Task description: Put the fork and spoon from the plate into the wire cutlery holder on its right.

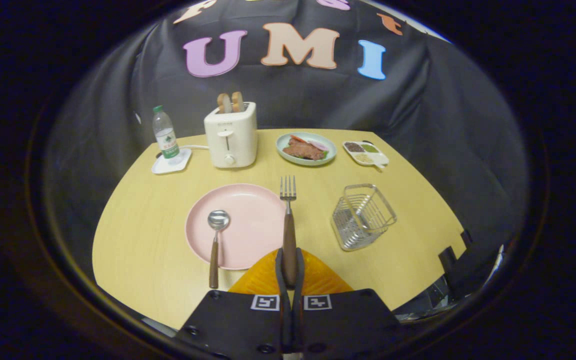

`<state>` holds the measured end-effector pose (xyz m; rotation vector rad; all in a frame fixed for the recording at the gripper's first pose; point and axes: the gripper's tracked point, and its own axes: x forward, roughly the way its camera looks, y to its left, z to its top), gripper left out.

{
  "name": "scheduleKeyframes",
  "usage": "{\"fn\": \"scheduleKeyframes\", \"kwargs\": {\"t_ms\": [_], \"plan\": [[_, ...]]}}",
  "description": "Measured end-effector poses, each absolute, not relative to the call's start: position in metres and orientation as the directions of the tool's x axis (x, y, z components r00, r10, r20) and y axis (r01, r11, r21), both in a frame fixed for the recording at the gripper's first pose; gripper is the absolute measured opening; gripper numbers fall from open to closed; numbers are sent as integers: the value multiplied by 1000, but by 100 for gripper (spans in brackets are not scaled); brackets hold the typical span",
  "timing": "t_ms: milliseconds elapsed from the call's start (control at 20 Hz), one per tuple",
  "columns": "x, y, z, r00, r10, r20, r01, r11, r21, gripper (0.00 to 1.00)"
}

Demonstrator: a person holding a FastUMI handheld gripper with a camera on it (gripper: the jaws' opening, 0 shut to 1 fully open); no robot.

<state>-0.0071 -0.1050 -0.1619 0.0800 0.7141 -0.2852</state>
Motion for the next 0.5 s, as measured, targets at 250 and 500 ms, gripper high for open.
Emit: {"fn": "scheduleKeyframes", "kwargs": {"t_ms": [250,500], "plan": [[-25,-137,-128,601,-262,-755,359,933,-38,3],[-37,-169,-99,481,-262,-837,366,927,-79,3]]}}
